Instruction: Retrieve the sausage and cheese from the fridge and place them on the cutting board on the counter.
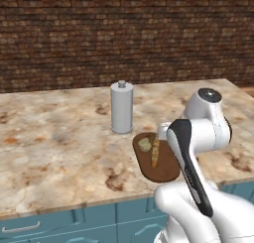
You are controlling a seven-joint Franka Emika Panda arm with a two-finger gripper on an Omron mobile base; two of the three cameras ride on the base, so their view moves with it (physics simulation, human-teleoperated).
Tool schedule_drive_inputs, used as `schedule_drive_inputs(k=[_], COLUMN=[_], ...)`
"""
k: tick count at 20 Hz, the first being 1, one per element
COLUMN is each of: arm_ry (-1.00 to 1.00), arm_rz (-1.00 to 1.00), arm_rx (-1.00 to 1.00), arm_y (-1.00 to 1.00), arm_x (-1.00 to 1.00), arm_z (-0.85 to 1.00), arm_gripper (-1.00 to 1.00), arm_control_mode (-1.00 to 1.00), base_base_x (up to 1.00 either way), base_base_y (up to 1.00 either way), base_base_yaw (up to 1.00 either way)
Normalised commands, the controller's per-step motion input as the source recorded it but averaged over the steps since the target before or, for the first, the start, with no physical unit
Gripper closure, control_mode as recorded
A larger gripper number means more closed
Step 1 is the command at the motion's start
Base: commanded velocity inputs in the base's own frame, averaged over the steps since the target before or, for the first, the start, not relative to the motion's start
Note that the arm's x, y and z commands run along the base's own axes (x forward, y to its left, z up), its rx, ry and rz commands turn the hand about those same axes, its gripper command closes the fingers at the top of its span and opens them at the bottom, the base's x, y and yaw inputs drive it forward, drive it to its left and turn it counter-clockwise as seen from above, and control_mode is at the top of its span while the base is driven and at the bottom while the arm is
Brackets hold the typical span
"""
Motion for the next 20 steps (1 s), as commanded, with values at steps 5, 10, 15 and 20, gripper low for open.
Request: schedule_drive_inputs(k=[5,10,15,20], arm_ry=[0.0,0.0,-0.08,-0.17], arm_rz=[0.0,0.0,0.0,0.0], arm_rx=[0.0,0.0,-0.05,-0.04], arm_y=[-0.06,-0.04,0.0,0.0], arm_x=[-0.75,-0.63,-0.41,-0.57], arm_z=[0.74,0.53,0.52,0.19], arm_gripper=[-1.0,-1.0,-1.0,-1.0], arm_control_mode=[-1.0,-1.0,-1.0,-1.0], base_base_x=[0.0,0.0,0.0,0.0], base_base_y=[0.0,0.0,0.0,0.0], base_base_yaw=[0.0,0.0,0.0,0.0])
